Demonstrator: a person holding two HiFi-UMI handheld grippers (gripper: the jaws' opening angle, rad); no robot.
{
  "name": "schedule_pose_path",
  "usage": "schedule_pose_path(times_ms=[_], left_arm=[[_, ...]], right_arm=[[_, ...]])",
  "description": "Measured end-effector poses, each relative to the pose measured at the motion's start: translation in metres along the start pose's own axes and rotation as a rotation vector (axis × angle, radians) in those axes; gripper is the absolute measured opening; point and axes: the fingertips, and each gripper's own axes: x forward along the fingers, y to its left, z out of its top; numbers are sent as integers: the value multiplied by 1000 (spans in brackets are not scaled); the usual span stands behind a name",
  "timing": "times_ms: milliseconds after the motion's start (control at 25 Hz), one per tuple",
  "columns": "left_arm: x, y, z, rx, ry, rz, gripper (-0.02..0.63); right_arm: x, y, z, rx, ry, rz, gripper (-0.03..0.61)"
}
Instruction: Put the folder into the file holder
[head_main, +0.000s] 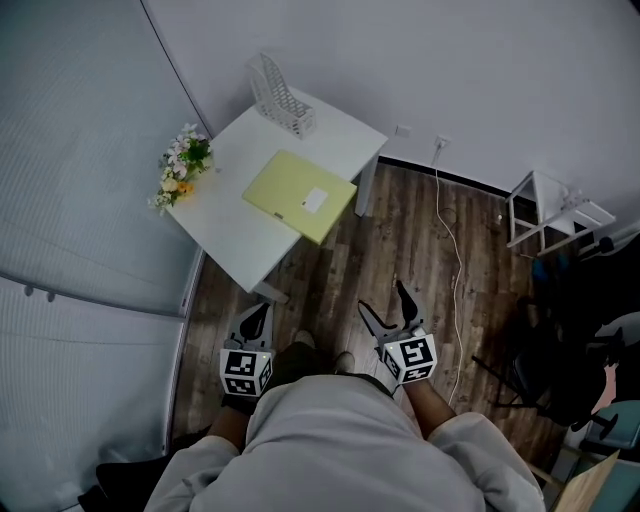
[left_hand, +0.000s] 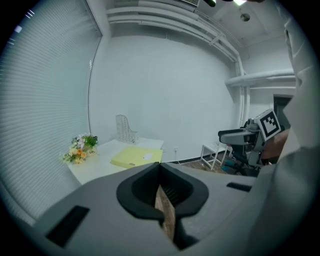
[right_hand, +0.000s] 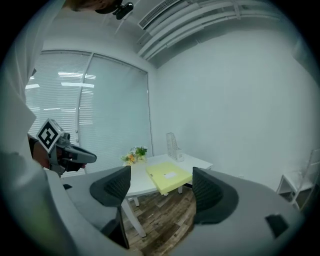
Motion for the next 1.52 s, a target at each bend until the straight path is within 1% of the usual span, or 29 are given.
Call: schedule_pose_path(times_ms=[120, 200, 320, 440, 520, 720, 840, 960, 1040, 1200, 1400, 1520], left_arm=[[2, 11, -9, -19, 26, 19, 8], [11, 24, -6, -37, 25, 34, 8], [36, 46, 1, -55, 15, 39, 8], [71, 71, 3, -81, 20, 27, 8], [96, 88, 14, -88, 13, 11, 8], [151, 134, 53, -79, -17, -21, 8], [169, 157, 61, -77, -11, -31, 8], [181, 180, 57, -84, 10, -26, 8], [183, 191, 52, -102, 26, -16, 8], [183, 208, 43, -122, 54, 4, 8], [177, 231, 34, -144, 83, 55, 8], [170, 244, 29, -155, 105, 97, 8]], right_arm=[[17, -3, -6, 21, 22, 18, 376], [35, -9, -8, 27, 36, 21, 376], [72, -20, -9, 31, 58, 18, 376], [111, -27, -10, 23, 93, 15, 376], [136, -34, -11, 16, 125, 9, 376], [199, -57, -20, 30, 203, -29, 376], [229, -67, -28, 61, 240, -55, 376], [257, -74, -42, 92, 282, -67, 376], [271, -78, -57, 140, 322, -69, 376], [294, -91, -90, 273, 395, -86, 376], [321, -107, -133, 429, 467, -108, 376], [339, -116, -155, 570, 481, -113, 376]])
